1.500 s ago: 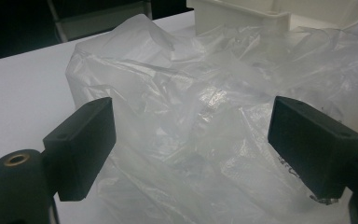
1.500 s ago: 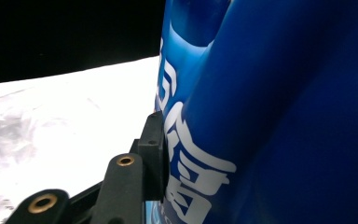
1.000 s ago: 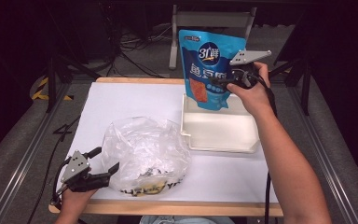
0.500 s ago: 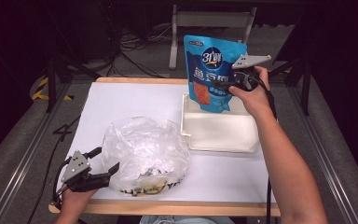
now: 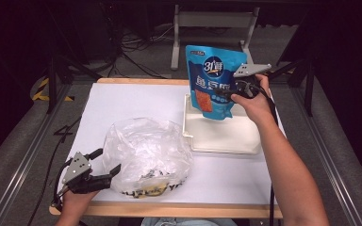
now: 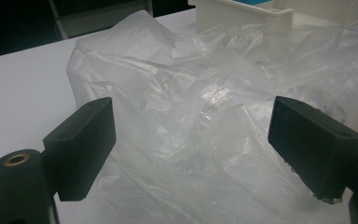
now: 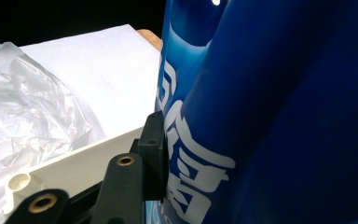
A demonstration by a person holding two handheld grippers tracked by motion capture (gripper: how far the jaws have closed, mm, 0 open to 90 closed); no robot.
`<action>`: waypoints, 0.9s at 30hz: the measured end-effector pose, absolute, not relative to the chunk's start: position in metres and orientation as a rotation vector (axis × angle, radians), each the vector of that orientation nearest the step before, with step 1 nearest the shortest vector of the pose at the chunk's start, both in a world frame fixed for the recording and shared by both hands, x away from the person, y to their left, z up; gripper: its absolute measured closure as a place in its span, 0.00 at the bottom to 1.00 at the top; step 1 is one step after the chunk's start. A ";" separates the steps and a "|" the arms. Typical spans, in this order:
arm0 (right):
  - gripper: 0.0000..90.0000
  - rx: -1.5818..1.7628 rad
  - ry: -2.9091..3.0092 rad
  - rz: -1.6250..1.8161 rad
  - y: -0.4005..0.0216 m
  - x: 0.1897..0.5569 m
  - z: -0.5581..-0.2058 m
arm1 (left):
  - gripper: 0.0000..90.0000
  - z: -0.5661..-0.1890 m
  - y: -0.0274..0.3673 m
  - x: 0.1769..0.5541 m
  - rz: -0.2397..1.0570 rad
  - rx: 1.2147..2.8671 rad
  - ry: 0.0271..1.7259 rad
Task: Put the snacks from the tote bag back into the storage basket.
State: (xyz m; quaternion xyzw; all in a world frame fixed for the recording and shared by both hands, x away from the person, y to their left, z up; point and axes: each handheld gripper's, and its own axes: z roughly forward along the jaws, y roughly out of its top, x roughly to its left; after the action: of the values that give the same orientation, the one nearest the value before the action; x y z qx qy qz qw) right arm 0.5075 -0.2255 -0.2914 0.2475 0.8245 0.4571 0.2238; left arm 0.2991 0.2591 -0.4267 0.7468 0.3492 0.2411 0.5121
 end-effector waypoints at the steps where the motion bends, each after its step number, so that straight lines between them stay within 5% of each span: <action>1: 0.68 0.682 2.279 1.261 -0.226 0.508 -0.293 | 0.17 -0.427 0.259 0.299 0.580 1.796 0.840; 27: 0.66 0.675 2.323 1.243 -0.229 0.511 -0.332 | 0.17 -0.427 0.260 0.299 0.582 1.796 0.843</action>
State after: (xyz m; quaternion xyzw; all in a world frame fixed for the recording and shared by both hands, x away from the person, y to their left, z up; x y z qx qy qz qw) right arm 0.5114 -0.2287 -0.3319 0.2426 0.8352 0.4470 0.2092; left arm 0.2992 0.2596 -0.4269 0.7465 0.3505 0.2417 0.5114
